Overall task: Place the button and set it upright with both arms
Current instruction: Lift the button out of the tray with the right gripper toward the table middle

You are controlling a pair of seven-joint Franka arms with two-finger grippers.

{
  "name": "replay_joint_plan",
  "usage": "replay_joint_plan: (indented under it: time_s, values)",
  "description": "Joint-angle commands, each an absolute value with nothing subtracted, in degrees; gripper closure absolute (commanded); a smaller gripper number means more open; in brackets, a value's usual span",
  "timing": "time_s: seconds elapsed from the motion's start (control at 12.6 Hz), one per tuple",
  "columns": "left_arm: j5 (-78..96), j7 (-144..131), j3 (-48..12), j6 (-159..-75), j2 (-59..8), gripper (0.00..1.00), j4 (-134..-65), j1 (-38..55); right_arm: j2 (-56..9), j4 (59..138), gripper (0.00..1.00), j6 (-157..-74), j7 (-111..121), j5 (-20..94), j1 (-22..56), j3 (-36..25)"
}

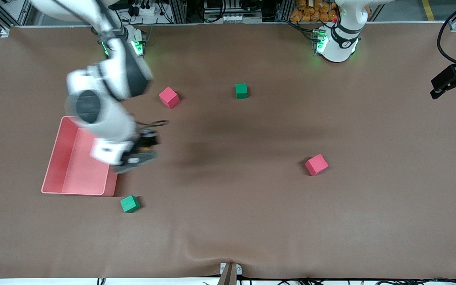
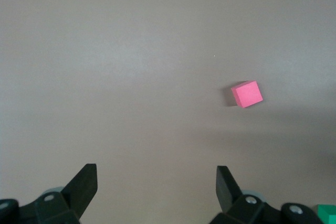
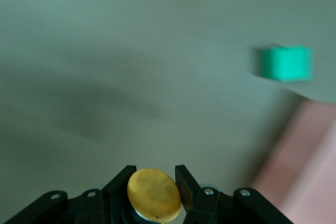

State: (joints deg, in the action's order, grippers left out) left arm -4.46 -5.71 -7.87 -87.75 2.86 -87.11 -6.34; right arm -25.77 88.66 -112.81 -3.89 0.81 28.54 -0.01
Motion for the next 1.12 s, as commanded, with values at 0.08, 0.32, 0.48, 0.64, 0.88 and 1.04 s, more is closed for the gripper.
replay_joint_plan:
  time_s: [0.08,0.32,0.48,0.64,0.88,1.04]
  values:
    - [-5.5,-5.2,-8.3,-87.5,3.2,0.0,-86.7,-6.6,-41.0,78.1,0.87,-123.9,-17.2,-0.2,40.2,-1.1]
    - [-5.5,-5.1,-8.3,-87.5,3.2,0.0,-86.7,-6.6,-48.7,75.3,0.85,-133.7,-21.2,-0.1,45.9,-1.1]
    - [-5.5,-5.1,-8.2,-87.5,3.2,0.0,-86.7,-6.6,-52.0,72.1,0.25,-134.5,-23.2,-0.4,49.2,-1.3]
    - [-5.5,-5.1,-8.2,-87.5,3.2,0.0,-86.7,-6.6,-51.7,72.2,0.0,-134.0,-23.0,-3.4,50.2,-1.4]
    - [-5.5,-5.1,-8.2,-87.6,3.2,0.0,-86.7,-6.6,-48.7,72.2,0.0,-131.7,-22.8,-5.5,49.2,-1.9]
    - [-5.5,-5.2,-8.2,-87.6,3.2,0.0,-86.6,-6.6,-44.4,72.3,0.0,-127.4,-22.5,-5.3,48.7,-5.1]
